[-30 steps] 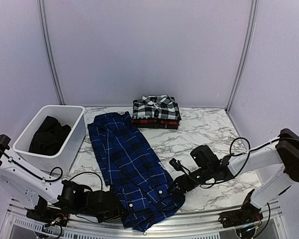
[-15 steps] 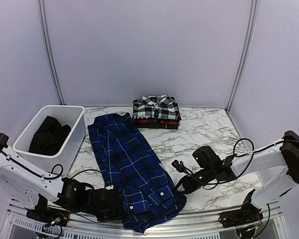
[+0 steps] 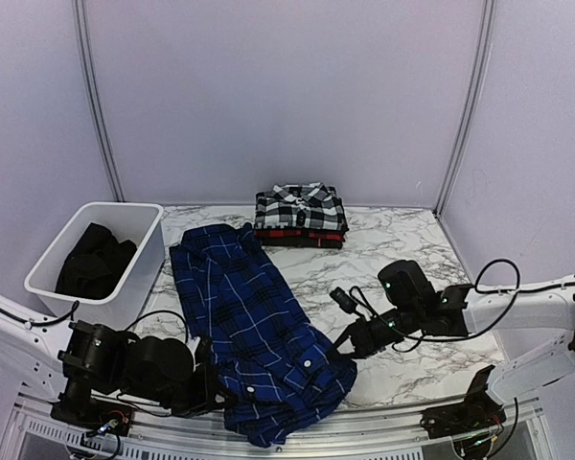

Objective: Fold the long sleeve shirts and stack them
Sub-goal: Fold the rectangle-folded shirt at the center of the board.

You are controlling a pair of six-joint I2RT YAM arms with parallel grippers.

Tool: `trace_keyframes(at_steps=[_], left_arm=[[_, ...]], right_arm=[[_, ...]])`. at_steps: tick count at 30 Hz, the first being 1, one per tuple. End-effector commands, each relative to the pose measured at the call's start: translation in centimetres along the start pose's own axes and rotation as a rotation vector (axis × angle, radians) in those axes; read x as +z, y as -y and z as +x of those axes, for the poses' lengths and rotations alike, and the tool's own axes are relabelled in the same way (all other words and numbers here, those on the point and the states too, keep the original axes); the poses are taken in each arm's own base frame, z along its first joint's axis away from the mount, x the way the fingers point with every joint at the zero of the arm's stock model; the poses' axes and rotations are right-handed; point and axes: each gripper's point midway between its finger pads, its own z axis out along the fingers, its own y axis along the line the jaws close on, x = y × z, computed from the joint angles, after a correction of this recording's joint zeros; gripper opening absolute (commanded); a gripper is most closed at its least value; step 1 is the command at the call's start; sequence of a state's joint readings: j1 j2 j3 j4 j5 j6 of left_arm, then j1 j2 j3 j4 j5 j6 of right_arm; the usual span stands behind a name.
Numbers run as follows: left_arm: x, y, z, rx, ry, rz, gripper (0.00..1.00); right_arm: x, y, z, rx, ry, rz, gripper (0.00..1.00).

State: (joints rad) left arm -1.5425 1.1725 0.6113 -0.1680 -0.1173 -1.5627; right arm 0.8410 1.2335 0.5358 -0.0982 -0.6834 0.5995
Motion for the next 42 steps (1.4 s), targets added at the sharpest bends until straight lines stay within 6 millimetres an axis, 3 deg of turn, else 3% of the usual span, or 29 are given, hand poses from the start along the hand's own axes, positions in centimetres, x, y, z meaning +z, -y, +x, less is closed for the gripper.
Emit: trace_keyframes(at_steps=[1,4,9,14,18,25,28,31,37,42], left_arm=[[-1.9,-1.7,-4.5,-0.081,0.164,-0.011,0.00],[-2.9,-2.3,-7.4,-0.127,0.244,0.009,0.00],[-3.7,-4.6,-11.1,-0.209,0.340,-0.010,0.00],[-4.5,-7.3,-14.5,-0.271,0.461,-0.056,0.00],[-4.5,-7.9,-16.7,-0.228,0.533,-0.143,0.00],[-1.6,-10.0,-18.6,-0.166,0.550,-0.357,0.00],[-1.1,-11.5,-18.6,-0.170,0.556,-0.415,0.00],[0.1,-11.7,-18.4,-0.133,0.512,-0.454,0.00],[2.8,-11.0,-16.6,-0.068,0.387,-0.477,0.00],[4.1,-10.4,-13.2,-0.053,0.310,-0.466,0.00]], right_arm=[[-0.3,-2.4,-6.2,0.001,0.112,-0.044,0.00],[0.0,-3.0,-10.2,0.008,0.190,-0.080,0.00],[1.2,-2.1,-15.7,0.063,0.275,-0.111,0.00],[3.1,0.4,-19.6,0.117,0.322,-0.121,0.00],[5.1,3.6,-21.3,0.136,0.337,-0.059,0.00],[7.7,7.7,-20.8,0.162,0.316,0.012,0.00],[8.3,8.6,-20.4,0.159,0.304,0.037,0.00],[8.9,9.6,-19.5,0.147,0.281,0.082,0.00],[8.8,10.4,-15.6,0.134,0.220,0.144,0.00],[7.8,10.8,-10.9,0.151,0.170,0.185,0.00]])
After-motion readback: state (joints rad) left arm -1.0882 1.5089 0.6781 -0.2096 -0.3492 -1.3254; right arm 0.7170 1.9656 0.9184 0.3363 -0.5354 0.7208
